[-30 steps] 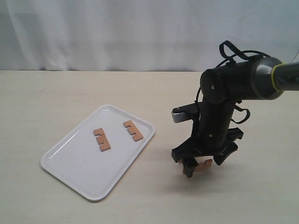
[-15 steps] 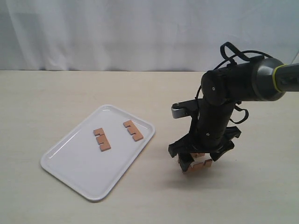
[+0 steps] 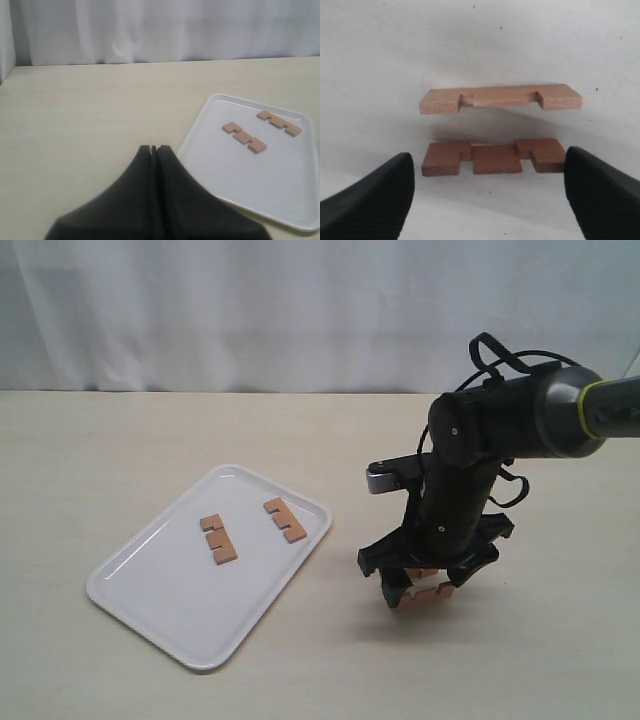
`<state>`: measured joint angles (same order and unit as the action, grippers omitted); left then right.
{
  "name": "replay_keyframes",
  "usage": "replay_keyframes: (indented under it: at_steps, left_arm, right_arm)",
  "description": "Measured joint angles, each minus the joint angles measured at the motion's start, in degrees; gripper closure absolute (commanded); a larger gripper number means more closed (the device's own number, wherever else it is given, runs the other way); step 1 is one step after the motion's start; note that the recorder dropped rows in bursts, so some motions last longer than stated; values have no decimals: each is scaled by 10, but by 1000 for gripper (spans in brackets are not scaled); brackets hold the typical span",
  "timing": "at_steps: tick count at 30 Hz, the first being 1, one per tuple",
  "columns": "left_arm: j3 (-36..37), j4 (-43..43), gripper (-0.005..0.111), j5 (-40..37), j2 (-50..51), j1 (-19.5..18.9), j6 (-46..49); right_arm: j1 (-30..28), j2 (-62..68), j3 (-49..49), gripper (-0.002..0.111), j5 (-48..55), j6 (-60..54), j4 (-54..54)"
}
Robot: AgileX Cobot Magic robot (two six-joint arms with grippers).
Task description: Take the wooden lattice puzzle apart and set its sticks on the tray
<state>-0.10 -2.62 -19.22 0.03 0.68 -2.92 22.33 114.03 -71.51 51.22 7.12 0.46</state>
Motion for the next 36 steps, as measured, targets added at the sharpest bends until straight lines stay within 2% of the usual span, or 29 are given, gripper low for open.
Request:
replay_keyframes:
  at_steps: [22,24,27,29,34,36]
  left_arm:
    - [0,0,107,0,0,0,0]
    - [0,0,107,0,0,0,0]
    - [0,0,107,0,0,0,0]
    - [0,0,107,0,0,0,0]
    - [0,0,107,0,0,0,0]
    - [0,0,107,0,0,0,0]
  right_arm:
    - [0,8,-3,31,3,0,-11]
    - [0,8,-3,33,3,0,-11]
    - [0,8,-3,67,3,0,-11]
    - [0,8,-3,84,3,0,-11]
    - [0,5,-3,104,7,0,-11]
    - [0,-4,1,104,11,0,-5]
